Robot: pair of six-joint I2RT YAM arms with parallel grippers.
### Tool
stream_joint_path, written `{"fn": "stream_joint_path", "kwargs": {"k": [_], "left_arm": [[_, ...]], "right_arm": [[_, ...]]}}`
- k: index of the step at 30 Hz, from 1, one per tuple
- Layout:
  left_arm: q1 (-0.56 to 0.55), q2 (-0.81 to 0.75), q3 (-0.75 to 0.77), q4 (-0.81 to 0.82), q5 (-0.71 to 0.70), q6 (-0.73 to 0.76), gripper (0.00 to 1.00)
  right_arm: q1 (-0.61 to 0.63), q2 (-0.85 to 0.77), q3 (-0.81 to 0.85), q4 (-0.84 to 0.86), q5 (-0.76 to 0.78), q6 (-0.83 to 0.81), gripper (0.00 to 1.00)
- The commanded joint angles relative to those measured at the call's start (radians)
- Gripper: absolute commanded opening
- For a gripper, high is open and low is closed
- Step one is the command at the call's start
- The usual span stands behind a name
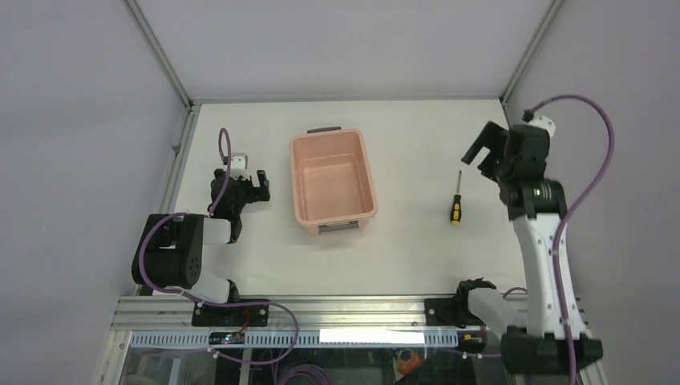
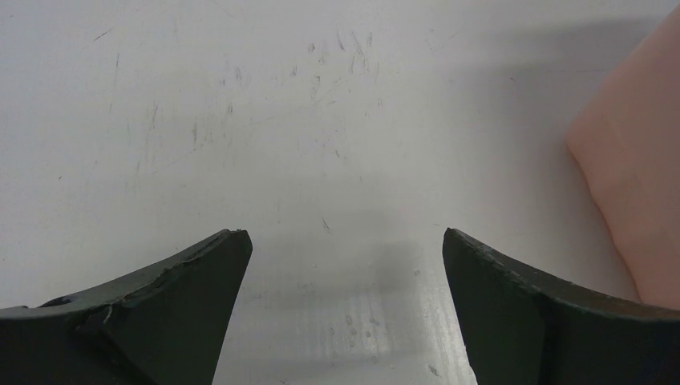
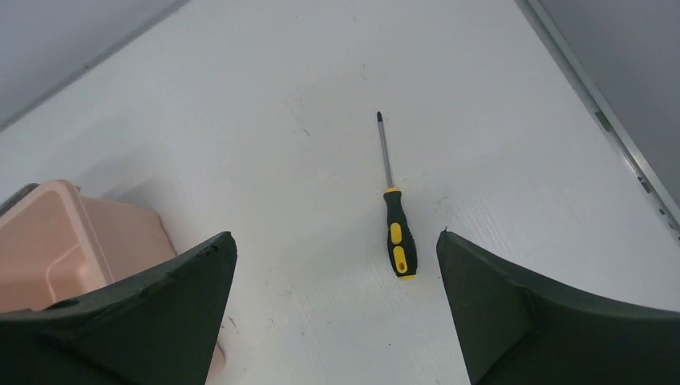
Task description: Put the screwdriver in the bin
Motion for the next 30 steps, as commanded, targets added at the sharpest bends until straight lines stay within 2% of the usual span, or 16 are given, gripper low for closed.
{"fn": "stream_joint_path", "kwargs": {"k": [1,3,8,15,23,25,27,30], "left_arm": [[-0.01,-0.005,0.017,0.063,0.011,-0.015,0.99],[-0.01,-0.004,0.017,0.063,0.009,-0.015,0.99],[-0.011,-0.004,0.018,0.063,0.01,-0.015,0.99],[-0.011,-0.005,0.018,0.063,0.009,-0.015,0.99],[-0.01,-0.004,0.017,0.063,0.009,-0.015,0.99],[-0.01,-0.005,0.017,0.064,0.01,-0.015,0.99],[-0.01,-0.004,0.017,0.063,0.009,-0.016,0.99],[-0.011,-0.004,0.017,0.064,0.01,-0.015,0.99]], "right_arm": [[-0.006,0.357,0.25,-0.381,-0.032,-0.102,0.99],[-0.038,0.498,0.305,-0.427,-0.114,-0.124,0.99],[-0.074,0.714,0.253,-0.363,-0.2,-0.15,0.99],[-0.088,0.921,0.174,-0.22,-0.201,-0.174,0.84],[-0.089,1.061,0.198,-0.159,-0.144,-0.198,0.73],[-0.089,1.077,0.205,-0.153,-0.137,-0.212,0.66],[-0.089,1.093,0.221,-0.156,-0.139,-0.227,0.54],[-0.087,1.094,0.27,-0.202,-0.151,-0.235,0.26]]}}
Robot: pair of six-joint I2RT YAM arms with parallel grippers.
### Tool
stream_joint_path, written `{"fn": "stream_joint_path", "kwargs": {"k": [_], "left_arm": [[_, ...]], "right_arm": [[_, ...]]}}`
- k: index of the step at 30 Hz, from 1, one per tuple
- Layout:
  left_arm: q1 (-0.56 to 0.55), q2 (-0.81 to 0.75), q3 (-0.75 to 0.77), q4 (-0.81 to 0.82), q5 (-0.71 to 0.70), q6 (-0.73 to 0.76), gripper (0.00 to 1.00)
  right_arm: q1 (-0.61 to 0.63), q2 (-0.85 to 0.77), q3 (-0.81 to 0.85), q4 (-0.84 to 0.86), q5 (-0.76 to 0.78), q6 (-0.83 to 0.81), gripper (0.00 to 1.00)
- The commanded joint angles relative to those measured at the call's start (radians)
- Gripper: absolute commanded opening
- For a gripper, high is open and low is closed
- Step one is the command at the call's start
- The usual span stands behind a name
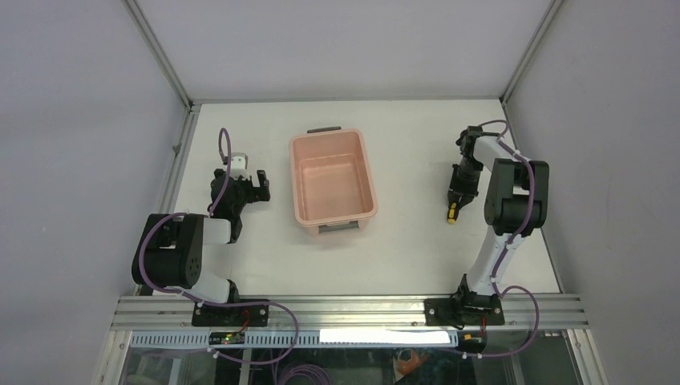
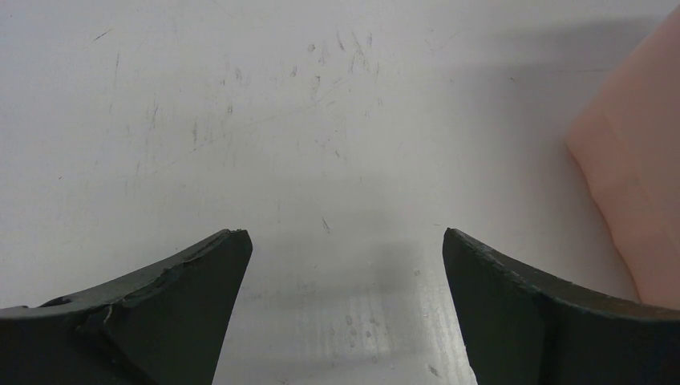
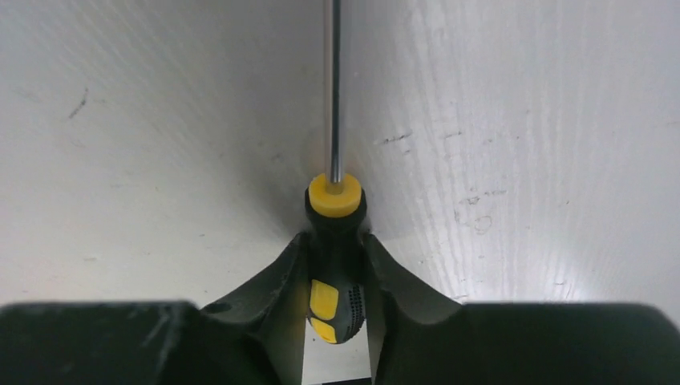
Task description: Put the screwdriver in the bin
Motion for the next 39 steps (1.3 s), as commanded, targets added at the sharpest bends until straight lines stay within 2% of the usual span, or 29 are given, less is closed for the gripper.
{"fn": "stream_joint_path", "kwargs": {"k": [1,3,7,11,18,21,25,28,34,39], "left_arm": [[-0.009,-0.004,0.017,0.063,0.01,-0.015,0.99],[-0.01,-0.005,0.017,0.063,0.009,-0.015,0.99],[-0.01,-0.005,0.017,0.063,0.01,-0.015,0.99],[-0.01,-0.005,0.017,0.064,0.01,-0.016,0.99],[-0.01,-0.005,0.017,0.063,0.01,-0.015,0.99],[-0.009,-0.004,0.018,0.064,0.009,-0.015,0.99],[-0.01,-0.005,0.017,0.063,0.009,-0.015,0.99],[-0.011,-0.005,0.018,0.063,0.009,-0.015,0.99],[-0.01,-0.004,0.017,0.063,0.01,-0.015,0.99],[-0.01,-0.004,0.018,0.063,0.01,-0.015,0.99]], "right_arm": [[0.0,0.019,0.081,-0.016,0.021,-0.029,0.21],[0.015,-0.021,0.135,-0.078,0.019,-0.038,0.1],[0.024,-0.071,0.302,-0.29,-0.008,-0.028,0.01],[0.034,-0.084,0.522,-0.489,-0.09,-0.016,0.0],[0.072,-0.112,0.757,-0.627,-0.09,0.027,0.0],[0.128,-0.137,0.778,-0.623,-0.131,0.063,0.0],[0.313,-0.176,0.767,-0.528,-0.183,0.13,0.0],[0.47,-0.151,0.804,-0.462,-0.163,0.192,0.0],[0.747,0.065,0.982,-0.393,-0.082,0.26,0.0],[0.848,0.278,1.122,-0.354,-0.049,0.28,0.0]]}}
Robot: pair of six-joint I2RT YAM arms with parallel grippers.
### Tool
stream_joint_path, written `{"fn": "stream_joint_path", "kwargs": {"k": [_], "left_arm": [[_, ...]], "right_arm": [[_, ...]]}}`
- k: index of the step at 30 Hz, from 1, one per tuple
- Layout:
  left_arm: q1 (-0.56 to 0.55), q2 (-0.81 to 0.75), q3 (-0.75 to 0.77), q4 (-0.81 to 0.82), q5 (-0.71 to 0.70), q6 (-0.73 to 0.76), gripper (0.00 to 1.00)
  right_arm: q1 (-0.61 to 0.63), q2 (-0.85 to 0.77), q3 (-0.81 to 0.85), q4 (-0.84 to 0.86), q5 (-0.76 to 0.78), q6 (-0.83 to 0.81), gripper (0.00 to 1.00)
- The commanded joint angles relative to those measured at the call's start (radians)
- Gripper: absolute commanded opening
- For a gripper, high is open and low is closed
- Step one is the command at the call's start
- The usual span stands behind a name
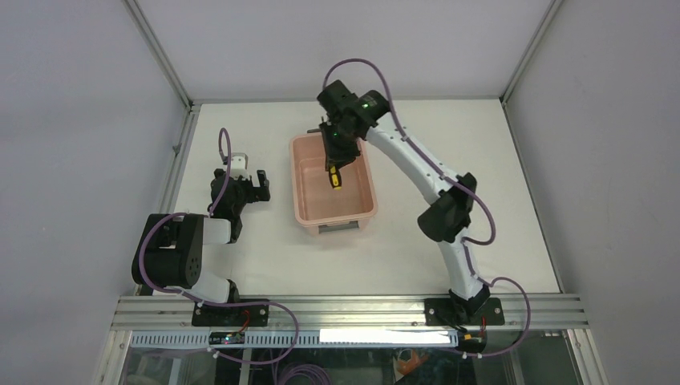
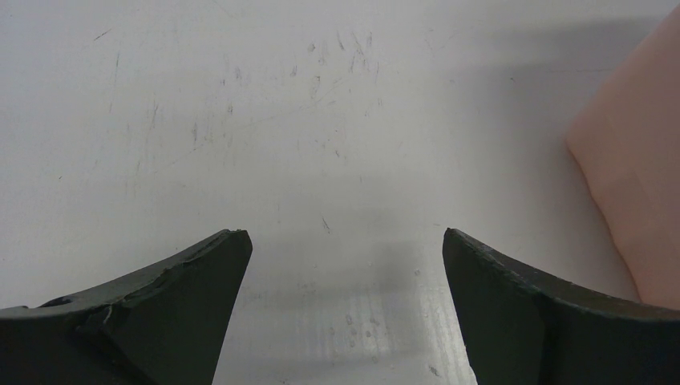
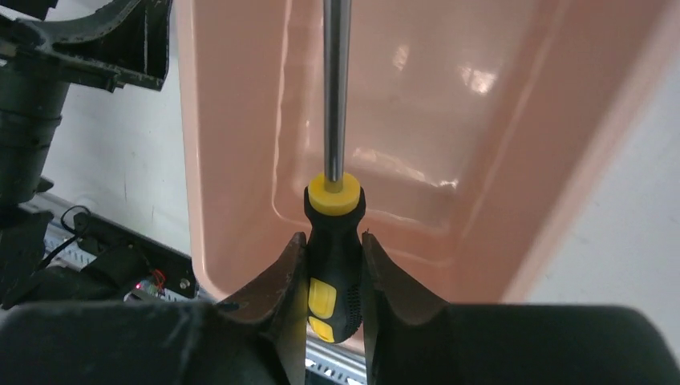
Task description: Put the screwdriver in the bin
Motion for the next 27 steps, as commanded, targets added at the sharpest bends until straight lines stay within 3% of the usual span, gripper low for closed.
{"fn": "stream_joint_path", "kwargs": {"k": [1,6,12,22,27], "left_arm": [[-0.01,-0.004,0.017,0.063,0.01,-0.015,0.99],[-0.01,-0.005,0.017,0.063,0.009,-0.015,0.99],[-0.01,-0.006,0.017,0.063,0.01,-0.015,0.99],[-0.01,-0.005,0.017,0.064,0.009,-0.015,0.99],[-0.01,-0.005,0.017,0.063,0.011,-0.015,0.99]], "right_arm": [[0.055,0.164,0.092,0.066,0.067,0.053,0.0],[0.094,0.243,0.013,0.117,0.157,0.078,0.0],[0.105,0.202,-0.252,0.271,0.194,0.121,0.05],[0.107,0.193,-0.297,0.286,0.246,0.146,0.47],[0.114,0.122,-0.261,0.249,0.276,0.128,0.53]]}}
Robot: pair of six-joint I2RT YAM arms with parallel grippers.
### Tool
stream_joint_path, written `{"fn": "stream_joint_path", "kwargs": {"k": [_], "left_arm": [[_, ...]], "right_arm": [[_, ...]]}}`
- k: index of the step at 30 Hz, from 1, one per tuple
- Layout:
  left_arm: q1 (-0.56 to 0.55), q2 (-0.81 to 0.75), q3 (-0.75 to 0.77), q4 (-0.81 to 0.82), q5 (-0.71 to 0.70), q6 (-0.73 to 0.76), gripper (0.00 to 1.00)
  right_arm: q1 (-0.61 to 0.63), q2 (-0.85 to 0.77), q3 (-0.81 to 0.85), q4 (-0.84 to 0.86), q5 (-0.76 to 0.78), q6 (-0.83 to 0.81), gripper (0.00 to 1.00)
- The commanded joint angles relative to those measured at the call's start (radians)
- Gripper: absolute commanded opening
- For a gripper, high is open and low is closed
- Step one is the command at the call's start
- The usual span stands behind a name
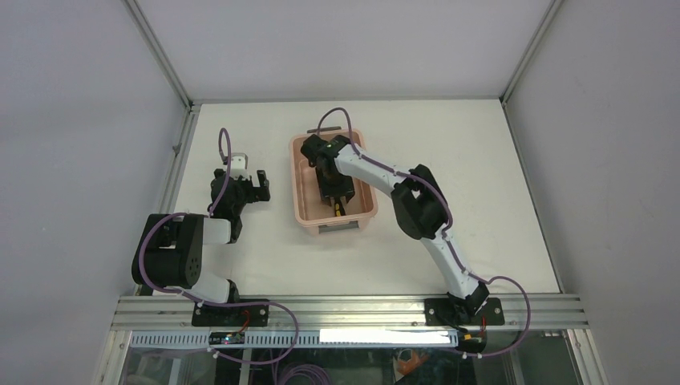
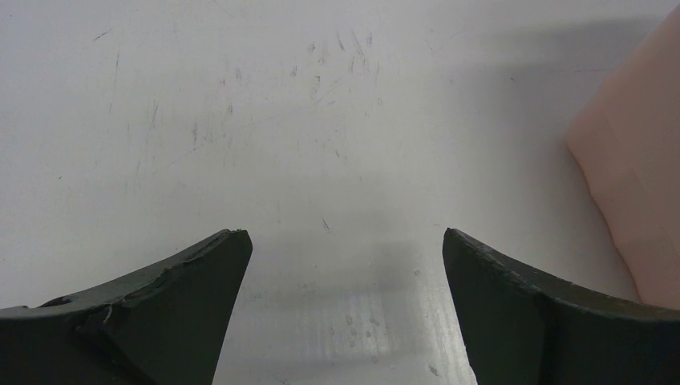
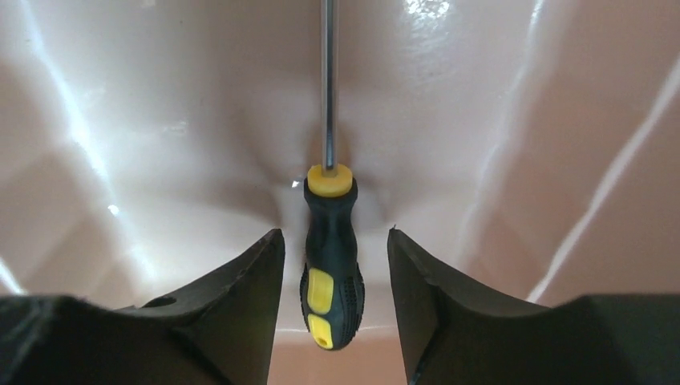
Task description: Put the screwdriver in the bin
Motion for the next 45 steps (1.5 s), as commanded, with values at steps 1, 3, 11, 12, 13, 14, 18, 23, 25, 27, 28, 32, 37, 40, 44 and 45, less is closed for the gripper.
{"fn": "stream_joint_path", "kwargs": {"k": [1,3,11,12,13,14,18,23,25,27,28,32,37,40,44,45], "left_arm": [[-0.01,-0.004,0.017,0.063,0.009,-0.015,0.99],[-0.01,-0.005,0.017,0.063,0.009,-0.015,0.99],[-0.011,-0.004,0.017,0.063,0.011,-0.015,0.99],[-0.011,-0.004,0.017,0.064,0.011,-0.015,0.99],[-0.009,-0.005,0.017,0.063,0.01,-0.015,0.99],[-0.011,-0.004,0.017,0.063,0.01,-0.015,0.99],[-0.01,-0.005,0.017,0.063,0.01,-0.015,0.99],[-0.01,-0.005,0.017,0.063,0.01,-0.015,0.99],[-0.009,-0.005,0.017,0.062,0.01,-0.015,0.99],[-0.01,-0.006,0.017,0.063,0.009,-0.015,0.99],[-0.01,-0.005,0.017,0.062,0.01,-0.015,0.99],[-0.011,-0.006,0.017,0.063,0.011,-0.015,0.99],[-0.011,-0.005,0.017,0.063,0.01,-0.015,0.99],[-0.01,-0.004,0.017,0.063,0.01,-0.015,0.99],[-0.011,-0.004,0.017,0.063,0.011,-0.015,0.99],[-0.009,-0.004,0.017,0.063,0.01,-0.015,0.99]], "right_arm": [[0.014,-0.16,0.067,-0.01,0.057,0.0,0.54],[0.019,-0.205,0.077,-0.015,0.06,-0.013,0.55],[0.015,-0.432,0.094,-0.028,-0.004,-0.101,0.99],[0.009,-0.471,0.083,-0.027,0.0,-0.109,0.99],[0.002,-0.512,0.065,-0.019,0.005,-0.119,0.99],[-0.009,-0.556,0.035,-0.003,0.009,-0.129,0.99],[-0.11,-0.745,-0.15,0.089,0.036,-0.162,0.99],[-0.402,-0.95,-0.469,0.162,0.059,-0.133,0.99],[-0.501,-1.012,-0.585,0.211,0.032,-0.13,0.99],[-0.562,-1.066,-0.703,0.286,0.018,-0.128,0.99],[-0.58,-1.09,-0.763,0.324,0.013,-0.129,0.99],[-0.594,-1.165,-0.979,0.488,-0.003,-0.126,0.99],[-0.595,-1.196,-1.182,0.652,-0.026,-0.101,0.99],[-0.595,-1.185,-1.215,0.672,-0.01,-0.105,0.99],[-0.595,-1.172,-1.227,0.677,-0.006,-0.122,0.99],[-0.595,-1.172,-1.231,0.687,-0.006,-0.123,0.99]]}}
